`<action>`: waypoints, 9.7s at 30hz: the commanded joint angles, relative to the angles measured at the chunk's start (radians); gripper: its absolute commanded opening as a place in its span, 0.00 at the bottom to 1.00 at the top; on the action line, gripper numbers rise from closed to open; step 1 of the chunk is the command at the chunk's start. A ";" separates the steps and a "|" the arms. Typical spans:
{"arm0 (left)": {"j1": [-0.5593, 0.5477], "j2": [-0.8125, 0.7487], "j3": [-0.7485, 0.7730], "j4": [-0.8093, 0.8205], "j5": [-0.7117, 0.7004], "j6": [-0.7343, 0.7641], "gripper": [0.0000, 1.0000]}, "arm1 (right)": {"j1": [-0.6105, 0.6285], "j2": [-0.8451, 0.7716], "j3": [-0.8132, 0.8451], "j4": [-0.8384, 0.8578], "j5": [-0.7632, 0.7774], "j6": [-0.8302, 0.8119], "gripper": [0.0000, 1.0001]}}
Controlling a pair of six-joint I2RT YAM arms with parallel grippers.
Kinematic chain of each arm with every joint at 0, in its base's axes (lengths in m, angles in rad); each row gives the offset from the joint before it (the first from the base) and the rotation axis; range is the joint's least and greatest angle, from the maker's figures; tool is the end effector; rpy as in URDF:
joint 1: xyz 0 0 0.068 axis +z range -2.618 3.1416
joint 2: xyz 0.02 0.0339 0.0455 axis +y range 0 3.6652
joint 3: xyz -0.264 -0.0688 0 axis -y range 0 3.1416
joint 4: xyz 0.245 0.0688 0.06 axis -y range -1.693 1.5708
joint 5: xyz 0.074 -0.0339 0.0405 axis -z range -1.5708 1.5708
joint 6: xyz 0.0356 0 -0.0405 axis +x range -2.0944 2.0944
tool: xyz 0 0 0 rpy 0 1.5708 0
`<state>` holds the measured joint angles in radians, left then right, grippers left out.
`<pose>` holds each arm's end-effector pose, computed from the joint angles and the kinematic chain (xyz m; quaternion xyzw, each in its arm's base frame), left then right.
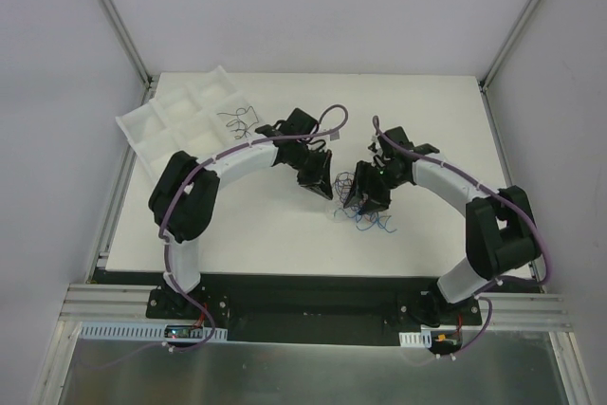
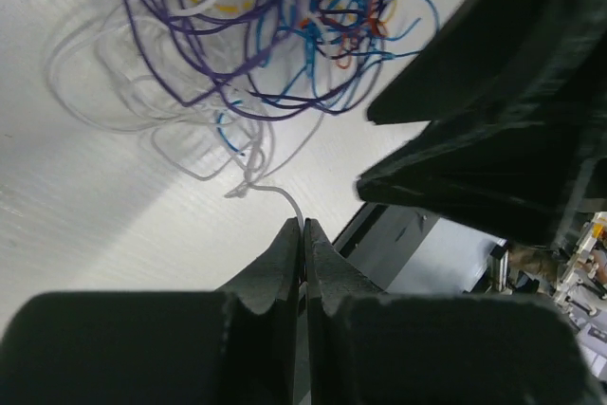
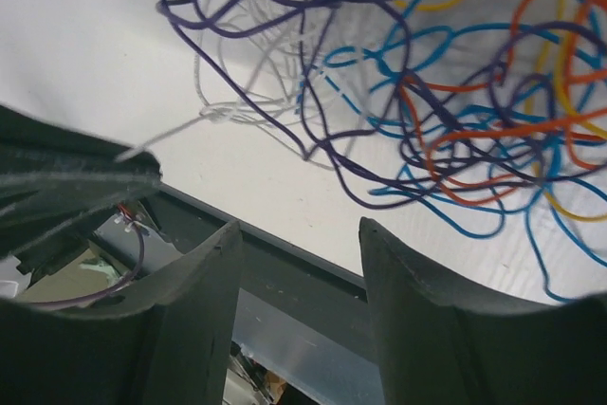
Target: Untangle the cables
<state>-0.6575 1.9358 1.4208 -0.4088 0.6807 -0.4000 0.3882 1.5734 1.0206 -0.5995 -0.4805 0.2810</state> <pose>0.3174 -0.2734 0.2105 0.2200 0.8727 -0.4244 0.0991 0.2748 0.1302 0.2035 -0.1003 0.9461 0.2861 0.1141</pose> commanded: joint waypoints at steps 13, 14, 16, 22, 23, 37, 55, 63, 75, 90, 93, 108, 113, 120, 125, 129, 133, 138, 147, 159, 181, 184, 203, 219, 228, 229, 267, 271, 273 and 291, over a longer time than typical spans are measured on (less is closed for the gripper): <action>-0.019 -0.461 0.355 -0.015 -0.021 0.045 0.00 | 0.025 0.211 0.134 0.057 0.201 0.169 0.45; -0.019 -0.486 0.401 -0.015 -0.079 0.058 0.00 | 0.011 0.212 0.134 0.041 0.221 0.162 0.44; -0.019 -0.520 0.515 -0.030 -0.221 0.098 0.00 | -0.020 0.215 0.134 0.009 0.278 0.146 0.43; -0.019 -0.532 0.860 -0.044 -0.521 0.217 0.00 | -0.127 0.241 0.134 -0.042 0.388 0.080 0.43; -0.019 -0.528 0.909 -0.044 -0.549 0.237 0.00 | -0.141 0.247 0.137 -0.048 0.396 0.070 0.43; -0.019 -0.603 0.888 -0.076 -1.018 0.455 0.00 | -0.166 0.212 0.242 -0.163 0.474 -0.109 0.59; -0.019 -0.827 0.480 -0.004 -1.152 0.403 0.00 | -0.187 0.053 0.329 -0.230 0.355 -0.170 0.88; -0.016 -0.747 0.163 -0.088 -0.962 0.207 0.00 | -0.163 -0.019 0.262 -0.194 0.255 -0.177 0.89; 0.079 -0.359 0.007 -0.116 -0.192 0.039 0.00 | -0.126 0.017 0.144 0.010 0.039 0.052 0.48; 0.053 0.038 0.219 -0.078 -0.001 0.082 0.00 | -0.132 0.180 0.202 -0.019 0.017 0.024 0.49; 0.052 0.106 0.268 -0.061 0.025 0.066 0.02 | -0.140 0.203 0.217 -0.034 0.034 0.014 0.48; 0.048 0.337 0.395 -0.035 0.114 0.040 0.28 | -0.149 0.258 0.283 -0.066 0.022 -0.034 0.32; 0.039 0.364 0.429 -0.013 0.100 0.024 0.51 | -0.150 0.273 0.297 -0.097 0.025 -0.051 0.31; 0.026 0.413 0.440 0.005 0.083 0.018 0.54 | -0.149 0.283 0.306 -0.105 0.013 -0.046 0.30; 0.021 0.436 0.455 0.030 0.068 0.012 0.40 | -0.150 0.289 0.308 -0.109 0.017 -0.045 0.30; 0.021 0.421 0.445 0.031 0.059 0.015 0.16 | -0.149 0.290 0.311 -0.112 0.036 -0.046 0.29; 0.021 0.349 0.402 0.033 0.040 0.018 0.00 | -0.150 0.307 0.315 -0.106 0.057 -0.049 0.27; 0.021 0.149 0.313 0.031 -0.049 0.021 0.00 | -0.150 0.324 0.302 -0.103 0.167 -0.032 0.25; 0.024 -0.292 0.181 -0.159 -0.439 0.113 0.00 | -0.202 0.303 0.227 -0.160 0.414 -0.022 0.29; 0.064 -0.591 0.070 -0.213 -0.597 0.121 0.00 | -0.215 0.177 0.225 -0.172 0.389 -0.138 0.36; 0.061 -0.159 -0.077 -0.229 -0.371 0.125 0.32 | -0.130 -0.168 0.113 -0.221 0.273 -0.146 0.47; 0.061 -0.216 -0.088 -0.231 -0.389 0.127 0.51 | -0.132 -0.165 0.118 -0.218 0.270 -0.144 0.47; 0.065 -0.137 -0.143 -0.266 -0.443 0.273 0.99 | -0.132 -0.156 0.111 -0.212 0.253 -0.118 0.47; 0.091 -0.269 -0.069 -0.260 -0.564 0.214 0.00 | -0.133 -0.181 0.098 -0.227 0.260 -0.129 0.47; 0.338 -0.426 0.038 -0.260 -0.674 0.073 0.00 | -0.135 -0.145 0.200 -0.284 0.223 -0.135 0.47; 0.366 -0.422 0.053 -0.259 -0.700 0.053 0.00 | -0.134 -0.145 0.219 -0.299 0.221 -0.138 0.47; 0.650 0.135 0.303 -0.217 -0.902 -0.027 0.06 | -0.176 0.166 0.759 -0.695 0.330 -0.123 0.47; 0.650 0.086 0.264 -0.213 -0.857 -0.003 0.28 | -0.175 0.149 0.760 -0.694 0.348 -0.137 0.47; 0.650 0.036 0.224 -0.194 -0.848 -0.008 0.46 | -0.175 0.136 0.753 -0.688 0.358 -0.158 0.47; 0.457 -0.655 -0.195 -0.209 -0.402 -0.187 0.77 | -0.181 0.046 0.372 -0.321 0.235 -0.109 0.47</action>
<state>-0.0612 1.3735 1.3323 -0.5957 0.1745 -0.5102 0.2138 1.6260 1.4101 -1.0286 -0.2386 0.1169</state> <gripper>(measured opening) 0.745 0.470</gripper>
